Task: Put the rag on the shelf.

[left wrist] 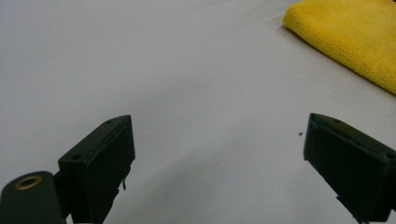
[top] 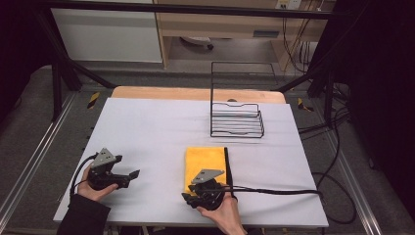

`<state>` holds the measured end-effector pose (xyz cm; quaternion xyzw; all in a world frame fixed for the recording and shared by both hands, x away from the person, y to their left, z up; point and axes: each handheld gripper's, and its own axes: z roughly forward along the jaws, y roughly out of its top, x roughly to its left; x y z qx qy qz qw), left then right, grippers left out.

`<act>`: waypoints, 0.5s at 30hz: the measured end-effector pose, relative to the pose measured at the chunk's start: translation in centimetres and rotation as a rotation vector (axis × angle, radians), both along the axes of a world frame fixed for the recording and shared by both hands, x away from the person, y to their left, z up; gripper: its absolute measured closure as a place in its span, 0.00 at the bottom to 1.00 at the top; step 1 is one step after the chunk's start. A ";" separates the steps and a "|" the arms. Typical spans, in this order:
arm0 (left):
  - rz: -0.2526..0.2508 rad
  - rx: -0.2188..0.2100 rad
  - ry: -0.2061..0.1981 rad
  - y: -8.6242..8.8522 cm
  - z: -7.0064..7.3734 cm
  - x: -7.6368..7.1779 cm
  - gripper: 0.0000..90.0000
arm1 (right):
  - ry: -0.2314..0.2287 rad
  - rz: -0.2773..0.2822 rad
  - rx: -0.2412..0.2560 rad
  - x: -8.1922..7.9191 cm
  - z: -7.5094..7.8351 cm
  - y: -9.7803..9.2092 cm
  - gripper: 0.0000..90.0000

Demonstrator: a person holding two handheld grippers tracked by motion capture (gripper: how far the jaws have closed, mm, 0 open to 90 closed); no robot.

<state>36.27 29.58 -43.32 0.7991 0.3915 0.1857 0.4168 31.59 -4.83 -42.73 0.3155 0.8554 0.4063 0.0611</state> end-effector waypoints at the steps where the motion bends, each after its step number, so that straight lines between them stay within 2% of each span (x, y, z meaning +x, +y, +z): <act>1: -0.001 0.000 0.000 0.0 0.0 0.0 0.10 | -0.008 -0.006 0.005 0.1 0.2 -0.3 0.63; 4: -0.001 0.000 0.000 0.0 0.0 0.0 0.10 | -0.054 -0.072 0.009 0.8 1.0 -2.6 0.56; 8: 0.000 0.000 0.001 -0.1 0.0 0.0 0.10 | -0.073 -0.175 -0.011 1.7 1.0 -6.3 0.48; 12: -0.004 0.010 0.003 -0.2 -0.1 0.0 0.10 | -0.025 -0.251 -0.049 2.0 -0.6 -9.5 0.45; 15: -0.006 0.010 0.003 -0.3 -0.1 0.0 0.10 | 0.009 -0.269 -0.078 2.0 -1.6 -10.3 0.45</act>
